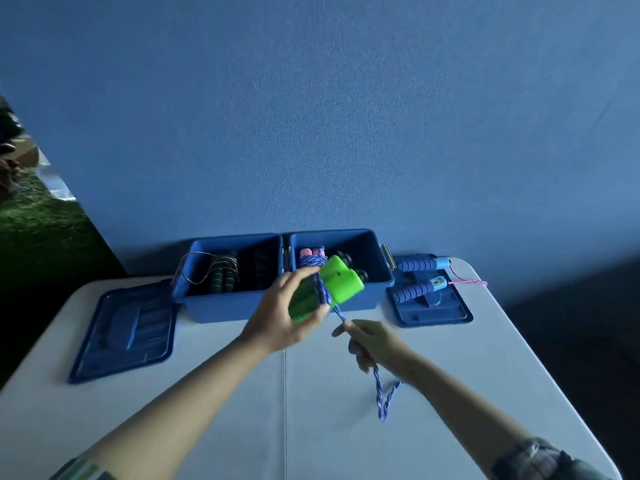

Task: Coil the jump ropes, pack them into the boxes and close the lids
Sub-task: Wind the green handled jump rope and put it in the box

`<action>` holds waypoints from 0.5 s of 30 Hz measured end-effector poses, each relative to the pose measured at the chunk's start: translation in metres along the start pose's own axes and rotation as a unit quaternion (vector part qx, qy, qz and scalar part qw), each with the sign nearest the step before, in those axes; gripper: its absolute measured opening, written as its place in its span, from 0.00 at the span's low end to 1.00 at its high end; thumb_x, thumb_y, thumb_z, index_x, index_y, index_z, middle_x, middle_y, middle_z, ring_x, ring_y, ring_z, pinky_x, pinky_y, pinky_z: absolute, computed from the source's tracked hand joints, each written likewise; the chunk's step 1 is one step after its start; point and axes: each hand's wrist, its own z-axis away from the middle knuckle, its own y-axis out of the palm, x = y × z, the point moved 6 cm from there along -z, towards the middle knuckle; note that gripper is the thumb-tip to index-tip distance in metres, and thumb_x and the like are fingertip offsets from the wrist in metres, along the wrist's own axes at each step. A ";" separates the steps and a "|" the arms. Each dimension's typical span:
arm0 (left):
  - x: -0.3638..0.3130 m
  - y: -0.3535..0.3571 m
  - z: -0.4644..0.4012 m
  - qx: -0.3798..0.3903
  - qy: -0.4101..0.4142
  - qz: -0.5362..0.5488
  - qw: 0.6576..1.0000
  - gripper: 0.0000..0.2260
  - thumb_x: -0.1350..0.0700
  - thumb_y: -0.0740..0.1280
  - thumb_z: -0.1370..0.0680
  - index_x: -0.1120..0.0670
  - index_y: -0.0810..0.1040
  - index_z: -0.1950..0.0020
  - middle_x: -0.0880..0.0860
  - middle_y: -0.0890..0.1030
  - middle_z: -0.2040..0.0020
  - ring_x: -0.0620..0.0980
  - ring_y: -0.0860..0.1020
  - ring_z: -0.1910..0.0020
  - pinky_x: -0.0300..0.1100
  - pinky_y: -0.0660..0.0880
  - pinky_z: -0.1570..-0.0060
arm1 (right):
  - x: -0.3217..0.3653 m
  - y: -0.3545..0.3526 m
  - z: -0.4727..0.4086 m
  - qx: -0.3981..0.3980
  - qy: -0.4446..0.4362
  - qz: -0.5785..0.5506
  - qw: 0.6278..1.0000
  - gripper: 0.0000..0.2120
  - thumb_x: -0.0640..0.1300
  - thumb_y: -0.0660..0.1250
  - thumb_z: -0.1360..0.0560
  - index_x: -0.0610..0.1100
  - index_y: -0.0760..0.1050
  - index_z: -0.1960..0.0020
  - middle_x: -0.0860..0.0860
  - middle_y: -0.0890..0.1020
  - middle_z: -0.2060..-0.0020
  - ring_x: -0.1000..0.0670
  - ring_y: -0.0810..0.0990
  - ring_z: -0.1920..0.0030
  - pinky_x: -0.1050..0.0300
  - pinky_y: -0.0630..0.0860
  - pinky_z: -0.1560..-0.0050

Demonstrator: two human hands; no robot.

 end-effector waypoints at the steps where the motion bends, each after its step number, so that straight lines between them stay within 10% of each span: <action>1: 0.010 -0.008 -0.002 -0.024 -0.009 -0.017 1.000 0.25 0.44 0.68 0.30 0.50 0.74 0.35 0.51 0.78 0.48 0.43 0.77 0.50 0.37 0.73 0.47 | 0.000 0.004 0.005 -0.004 0.007 0.015 1.000 0.14 0.48 0.57 0.19 0.45 0.78 0.56 0.50 0.69 0.73 0.51 0.66 0.79 0.63 0.64 0.77; 9: 0.078 -0.029 0.011 0.018 -0.127 -0.218 0.967 0.29 0.37 0.62 0.35 0.45 0.70 0.35 0.49 0.75 0.44 0.56 0.79 0.49 0.48 0.78 0.54 | 0.030 0.016 0.042 -0.018 -0.100 0.343 0.934 0.11 0.51 0.57 0.21 0.47 0.75 0.51 0.52 0.76 0.65 0.50 0.71 0.67 0.56 0.66 0.65; 15: 0.064 0.016 0.035 0.156 0.011 -0.250 0.955 0.26 0.42 0.67 0.34 0.47 0.71 0.37 0.48 0.78 0.46 0.52 0.82 0.56 0.43 0.79 0.61 | 0.073 0.009 0.038 -0.012 -0.203 0.387 0.899 0.10 0.48 0.58 0.21 0.45 0.75 0.52 0.47 0.80 0.60 0.44 0.75 0.60 0.49 0.73 0.59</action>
